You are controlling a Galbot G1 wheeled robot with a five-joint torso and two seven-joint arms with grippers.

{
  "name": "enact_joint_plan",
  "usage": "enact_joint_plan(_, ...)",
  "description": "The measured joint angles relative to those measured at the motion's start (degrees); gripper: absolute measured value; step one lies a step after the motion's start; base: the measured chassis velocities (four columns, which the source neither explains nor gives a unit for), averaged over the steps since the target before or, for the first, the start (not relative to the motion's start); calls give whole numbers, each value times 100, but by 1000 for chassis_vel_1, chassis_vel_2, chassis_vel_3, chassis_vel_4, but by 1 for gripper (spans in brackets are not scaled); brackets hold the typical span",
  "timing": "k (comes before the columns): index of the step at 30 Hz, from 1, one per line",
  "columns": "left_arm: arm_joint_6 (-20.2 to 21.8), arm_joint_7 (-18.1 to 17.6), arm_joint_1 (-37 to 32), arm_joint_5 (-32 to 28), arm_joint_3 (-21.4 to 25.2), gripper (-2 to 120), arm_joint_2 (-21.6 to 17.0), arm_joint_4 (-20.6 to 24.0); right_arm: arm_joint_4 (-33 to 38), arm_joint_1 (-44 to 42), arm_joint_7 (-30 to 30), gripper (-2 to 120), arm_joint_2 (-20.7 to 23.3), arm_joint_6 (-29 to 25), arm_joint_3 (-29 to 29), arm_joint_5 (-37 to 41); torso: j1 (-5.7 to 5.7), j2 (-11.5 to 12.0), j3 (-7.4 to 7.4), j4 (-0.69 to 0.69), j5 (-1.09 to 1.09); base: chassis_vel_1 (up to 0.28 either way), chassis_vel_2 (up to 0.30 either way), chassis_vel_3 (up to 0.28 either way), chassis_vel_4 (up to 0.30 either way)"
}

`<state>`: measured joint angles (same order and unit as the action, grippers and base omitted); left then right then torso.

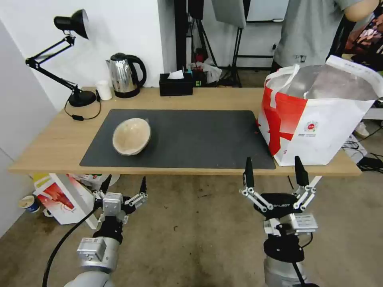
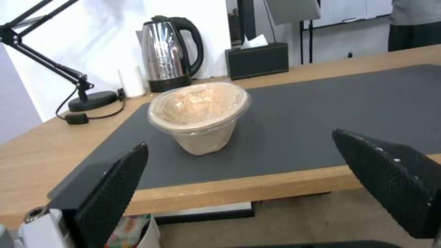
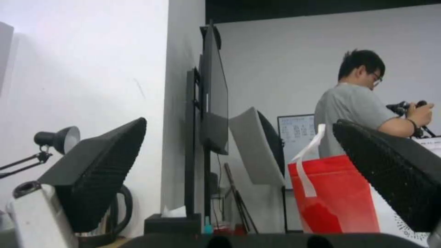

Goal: Pick up the trash from the table and place it into the takeout bag.

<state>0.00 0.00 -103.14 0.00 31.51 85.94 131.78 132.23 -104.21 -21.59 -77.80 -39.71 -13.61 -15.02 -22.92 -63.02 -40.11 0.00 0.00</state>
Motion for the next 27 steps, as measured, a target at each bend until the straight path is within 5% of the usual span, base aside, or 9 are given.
enact_joint_plan(27, 0, 0, 0, 0, 0, 100, 0, 0, -182, -346, -19, 100, -37, -680, -19, -12, 0, 0, 0, 0, 0, 0, 0, 0, 0)
